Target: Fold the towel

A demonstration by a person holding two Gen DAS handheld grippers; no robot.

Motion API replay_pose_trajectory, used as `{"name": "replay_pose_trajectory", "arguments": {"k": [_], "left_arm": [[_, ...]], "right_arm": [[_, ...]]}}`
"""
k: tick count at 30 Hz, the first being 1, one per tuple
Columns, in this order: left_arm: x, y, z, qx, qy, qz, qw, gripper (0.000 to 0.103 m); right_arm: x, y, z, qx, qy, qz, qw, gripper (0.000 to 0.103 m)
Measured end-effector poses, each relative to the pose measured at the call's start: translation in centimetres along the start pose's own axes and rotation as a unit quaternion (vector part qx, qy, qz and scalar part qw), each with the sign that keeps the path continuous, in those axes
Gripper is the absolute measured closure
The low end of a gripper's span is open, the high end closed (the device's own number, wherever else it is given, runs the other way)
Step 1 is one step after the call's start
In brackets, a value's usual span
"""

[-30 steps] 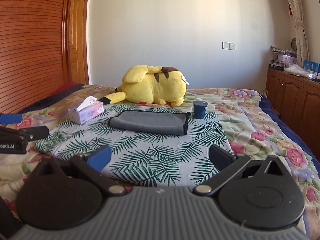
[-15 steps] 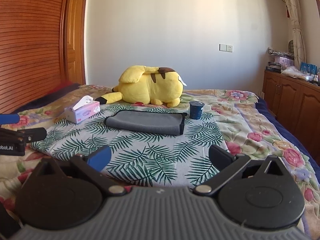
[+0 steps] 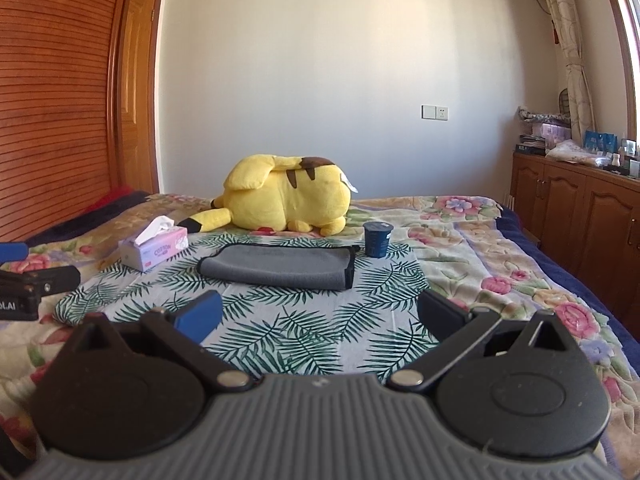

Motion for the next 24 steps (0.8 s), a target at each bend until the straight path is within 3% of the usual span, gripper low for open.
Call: {"name": "replay_pose_trajectory", "arguments": {"k": [24], "left_arm": [[-0.08,0.03,0.11,0.001,0.000,-0.005,1.0000,0.016]], "right_arm": [[-0.29,0.03,-0.33,0.004,0.011,-0.008,1.000,0.000]]}}
Point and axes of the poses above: each gripper's, at about its wrist camera, not at the fingertips, and x roughly the way its jaws point, z to its left, y to its underside, the point moved 4 cm from there along x, roughly the way its jaws point, and after that the axes turned 11 degrees about -x, right-handed, at the moved point
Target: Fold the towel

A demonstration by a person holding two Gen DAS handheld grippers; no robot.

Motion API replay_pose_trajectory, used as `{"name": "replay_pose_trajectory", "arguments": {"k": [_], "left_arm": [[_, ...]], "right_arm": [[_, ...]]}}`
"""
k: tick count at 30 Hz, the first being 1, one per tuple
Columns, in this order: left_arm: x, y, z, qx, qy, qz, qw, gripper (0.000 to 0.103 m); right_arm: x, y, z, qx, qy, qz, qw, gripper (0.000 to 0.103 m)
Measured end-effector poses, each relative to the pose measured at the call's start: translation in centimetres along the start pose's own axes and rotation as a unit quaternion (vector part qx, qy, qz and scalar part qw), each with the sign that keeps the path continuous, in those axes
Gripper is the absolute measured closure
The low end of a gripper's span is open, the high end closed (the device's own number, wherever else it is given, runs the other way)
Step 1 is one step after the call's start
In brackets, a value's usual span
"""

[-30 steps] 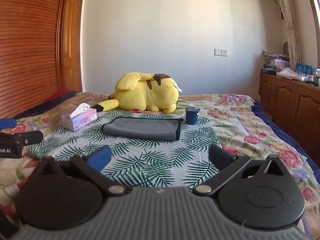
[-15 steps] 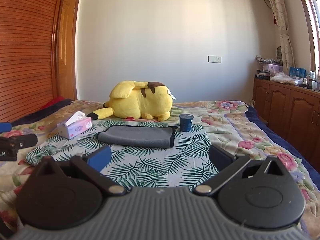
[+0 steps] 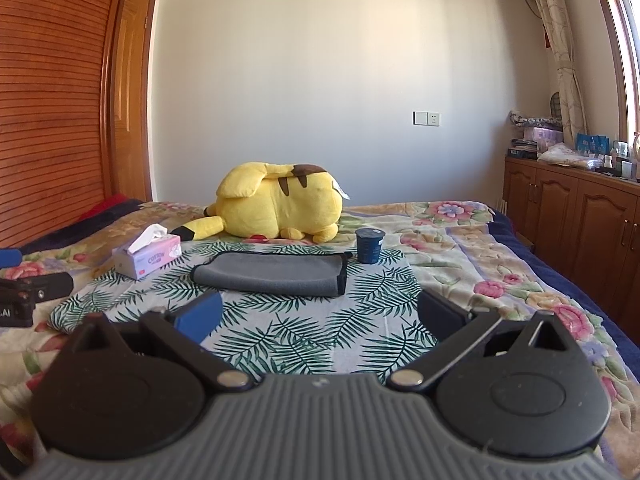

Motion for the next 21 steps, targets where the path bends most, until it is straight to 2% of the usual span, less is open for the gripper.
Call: {"name": "replay_pose_trajectory", "arguments": {"k": [21], "left_arm": [[-0.06,0.31,-0.03,0.002,0.000,0.001,1.0000,0.016]], "right_arm": [[-0.01,0.06,-0.19,-0.001,0.000,0.001,1.000,0.000]]}}
Point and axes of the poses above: each gripper's, at about its wrist camera, not at the fingertips, and x roughly the way its jaws point, z to its left, y to its underside, the point moved 4 cm from there along x, roughly the way its jaws point, and after that the axes turned 11 degrees about -x, right-handed, at the moved point
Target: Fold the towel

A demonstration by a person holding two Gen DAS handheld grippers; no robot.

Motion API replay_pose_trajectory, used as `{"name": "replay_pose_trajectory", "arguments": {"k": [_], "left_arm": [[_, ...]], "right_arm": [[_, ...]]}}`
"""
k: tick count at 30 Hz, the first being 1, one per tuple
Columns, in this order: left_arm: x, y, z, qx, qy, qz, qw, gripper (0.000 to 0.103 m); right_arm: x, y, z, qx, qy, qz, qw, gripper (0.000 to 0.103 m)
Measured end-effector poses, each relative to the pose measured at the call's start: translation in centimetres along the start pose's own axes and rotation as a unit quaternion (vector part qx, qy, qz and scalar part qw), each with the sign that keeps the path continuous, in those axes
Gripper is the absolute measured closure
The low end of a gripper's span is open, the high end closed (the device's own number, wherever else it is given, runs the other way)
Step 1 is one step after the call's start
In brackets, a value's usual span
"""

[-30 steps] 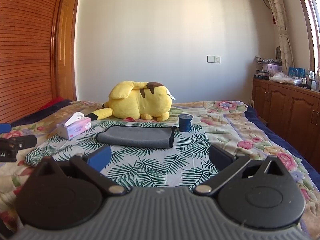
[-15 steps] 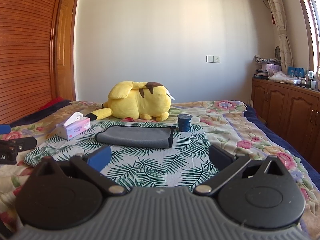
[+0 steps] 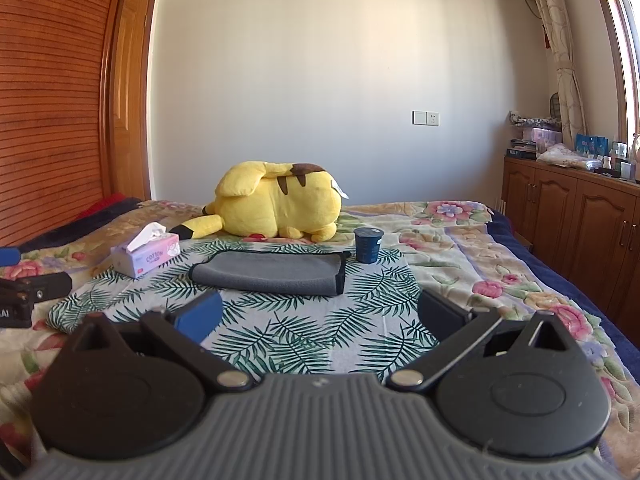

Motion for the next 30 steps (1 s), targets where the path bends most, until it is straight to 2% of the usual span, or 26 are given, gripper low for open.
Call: {"name": "replay_pose_trajectory", "arguments": {"k": [30], "left_arm": [[0.07,0.16,0.18,0.005,0.000,0.000,1.0000,0.016]], "right_arm": [[-0.01,-0.05,-0.06,-0.001,0.000,-0.001,1.000,0.000]]}}
Point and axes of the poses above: each gripper's, at about its wrist camera, not at the fingertips, and x roughly the way its jaws point, z to its left, y to its underside, the point moved 4 cm from there along x, roughly the way its jaws point, and after that the axes turned 11 degrees about -x, right-handed, at the moved point
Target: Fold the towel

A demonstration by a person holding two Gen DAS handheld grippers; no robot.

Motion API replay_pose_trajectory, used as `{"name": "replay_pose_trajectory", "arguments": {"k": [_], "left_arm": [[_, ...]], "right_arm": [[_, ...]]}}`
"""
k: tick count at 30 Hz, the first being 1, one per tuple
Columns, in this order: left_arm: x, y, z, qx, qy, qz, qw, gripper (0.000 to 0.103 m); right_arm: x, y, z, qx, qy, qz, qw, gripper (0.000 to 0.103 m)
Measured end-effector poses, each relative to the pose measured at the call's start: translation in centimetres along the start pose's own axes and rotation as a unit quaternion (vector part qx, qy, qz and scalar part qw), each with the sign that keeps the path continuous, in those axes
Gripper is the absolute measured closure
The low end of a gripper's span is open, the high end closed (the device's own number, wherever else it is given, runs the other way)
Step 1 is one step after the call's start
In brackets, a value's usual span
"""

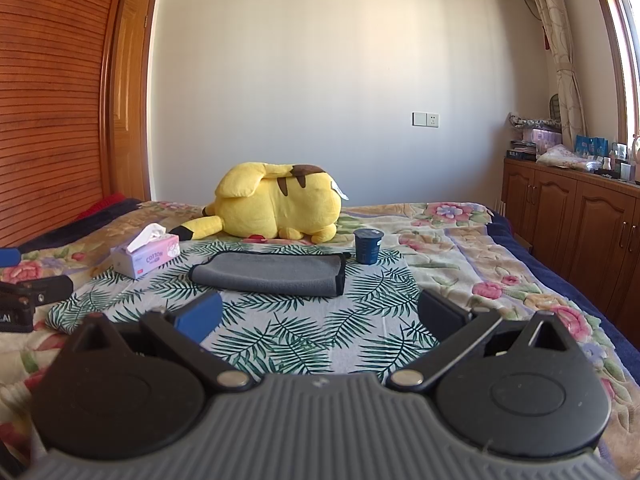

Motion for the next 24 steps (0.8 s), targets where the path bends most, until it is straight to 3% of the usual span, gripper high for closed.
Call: {"name": "replay_pose_trajectory", "arguments": {"k": [24], "left_arm": [[-0.06,-0.08,-0.17,0.001,0.001,0.000,1.0000,0.016]], "right_arm": [[0.00,0.02,-0.04,0.000,0.000,-0.001,1.000,0.000]]}}
Point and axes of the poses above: each gripper's, at about its wrist camera, not at the fingertips, and x roughly the way its jaws point, z to its left, y to its underside, the point moved 4 cm from there along x, roughly the way its jaws point, and after that the axes turned 11 degrees about -x, right-handed, at the moved point
